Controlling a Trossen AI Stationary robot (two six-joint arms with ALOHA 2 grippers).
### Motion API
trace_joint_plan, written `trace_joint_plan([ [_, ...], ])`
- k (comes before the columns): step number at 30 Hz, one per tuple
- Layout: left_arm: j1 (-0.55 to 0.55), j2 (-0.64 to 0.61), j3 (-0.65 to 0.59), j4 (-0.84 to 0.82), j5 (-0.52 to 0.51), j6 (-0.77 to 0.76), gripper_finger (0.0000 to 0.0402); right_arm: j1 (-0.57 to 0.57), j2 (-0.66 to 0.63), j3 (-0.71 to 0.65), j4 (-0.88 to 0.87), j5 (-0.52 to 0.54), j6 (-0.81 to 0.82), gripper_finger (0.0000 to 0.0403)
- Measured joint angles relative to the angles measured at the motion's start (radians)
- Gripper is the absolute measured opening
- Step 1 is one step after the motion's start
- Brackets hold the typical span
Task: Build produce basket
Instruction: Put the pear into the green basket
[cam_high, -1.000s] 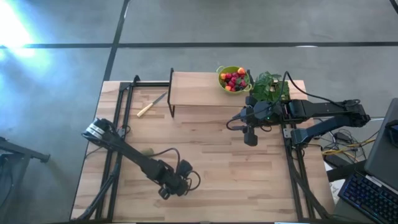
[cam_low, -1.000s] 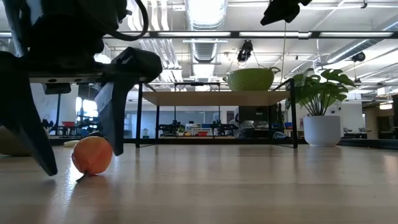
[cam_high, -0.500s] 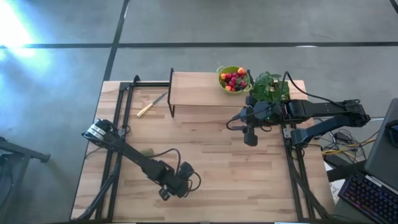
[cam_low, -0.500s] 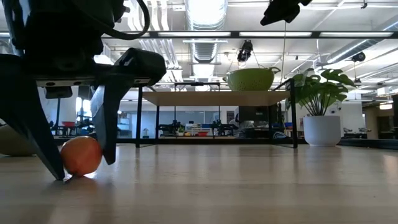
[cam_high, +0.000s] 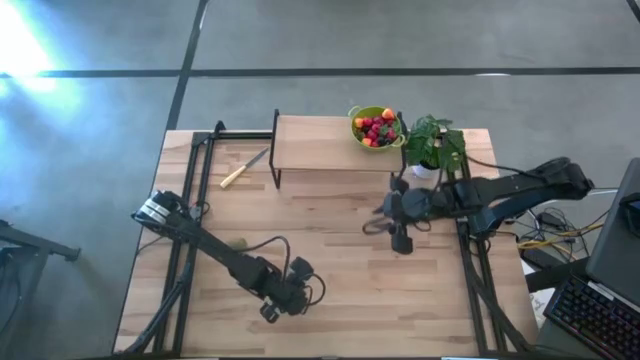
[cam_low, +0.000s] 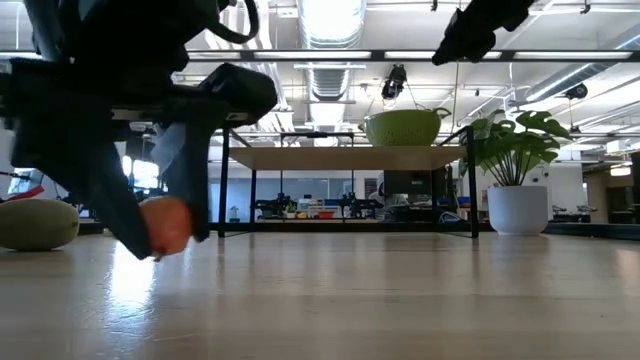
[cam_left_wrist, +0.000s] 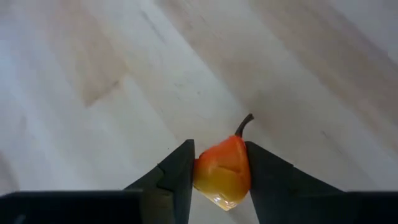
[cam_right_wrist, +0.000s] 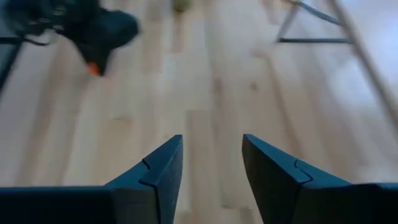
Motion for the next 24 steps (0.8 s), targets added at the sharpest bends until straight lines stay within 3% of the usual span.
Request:
trace_joint_plan([
  [7, 0.002, 0.000, 0.000, 0.085, -0.266, 0.048, 0.0132, 0.152, 0.002, -0.180, 0.363, -0.003, 0.057, 0.0144],
  [13, 0.009, 0.001, -0.003, 0.280, -0.540, 0.240, 0.0130, 0.221, 0.002, -0.300, 0.631, 0.000, 0.095, 0.0137],
  [19, 0.060, 0.015, -0.003, 0.597, -0.580, 0.451, 0.0131, 0.224, 0.002, -0.369, 0.768, 0.024, 0.102, 0.0147],
  [24, 0.100, 0.016, 0.012, 0.659, -0.582, 0.540, 0.0129, 0.224, 0.002, -0.389, 0.774, 0.057, 0.119, 0.0159],
])
